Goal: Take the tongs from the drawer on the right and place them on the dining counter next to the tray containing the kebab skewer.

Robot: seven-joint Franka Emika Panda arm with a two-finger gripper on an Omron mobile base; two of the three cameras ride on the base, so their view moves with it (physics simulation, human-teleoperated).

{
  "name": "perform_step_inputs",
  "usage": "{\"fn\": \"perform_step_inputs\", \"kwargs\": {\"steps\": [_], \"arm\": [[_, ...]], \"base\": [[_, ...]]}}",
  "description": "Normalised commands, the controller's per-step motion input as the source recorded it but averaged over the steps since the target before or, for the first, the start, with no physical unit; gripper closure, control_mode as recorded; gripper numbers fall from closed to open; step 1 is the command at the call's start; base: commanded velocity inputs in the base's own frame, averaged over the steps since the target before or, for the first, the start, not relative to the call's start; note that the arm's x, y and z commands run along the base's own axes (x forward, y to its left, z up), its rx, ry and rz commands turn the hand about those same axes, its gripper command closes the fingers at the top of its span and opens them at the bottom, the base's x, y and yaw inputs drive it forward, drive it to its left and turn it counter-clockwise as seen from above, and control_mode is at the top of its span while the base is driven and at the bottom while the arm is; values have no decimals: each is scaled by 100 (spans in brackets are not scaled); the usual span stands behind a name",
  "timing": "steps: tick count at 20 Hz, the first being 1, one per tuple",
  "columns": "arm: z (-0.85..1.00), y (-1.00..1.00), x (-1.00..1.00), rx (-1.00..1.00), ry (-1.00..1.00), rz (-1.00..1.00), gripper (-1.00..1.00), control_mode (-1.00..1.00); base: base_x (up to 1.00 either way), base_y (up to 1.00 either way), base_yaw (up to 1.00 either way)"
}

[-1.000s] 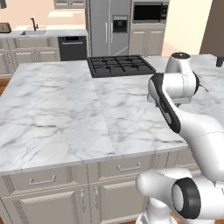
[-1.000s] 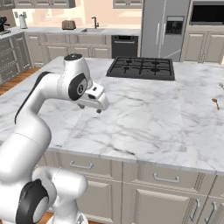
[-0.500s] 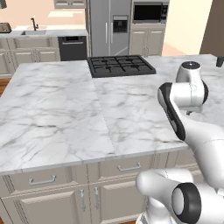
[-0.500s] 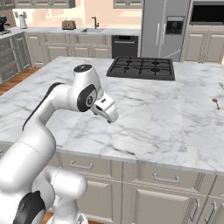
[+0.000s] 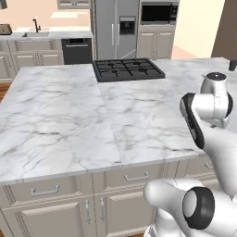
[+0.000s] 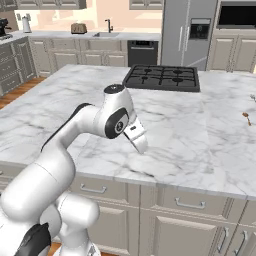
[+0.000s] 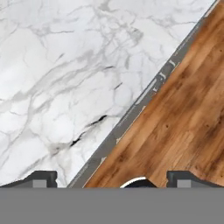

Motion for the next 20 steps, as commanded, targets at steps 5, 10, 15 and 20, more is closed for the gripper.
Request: {"fn": "perform_step_inputs", "kwargs": {"steps": [5,10,15,20], "arm": [[-24,-57,-18,7,-8,-23,-100,-100],[-29,-56,-23,2,-8,-17,-100,-100],[-32,-48,-28,0,-10,-9,-100,-100],[-24,-39,-27,7,-16,-4,-100,-100]], "base": [[0,0,0],[0,0,0],[0,0,0],[0,0,0]]}}
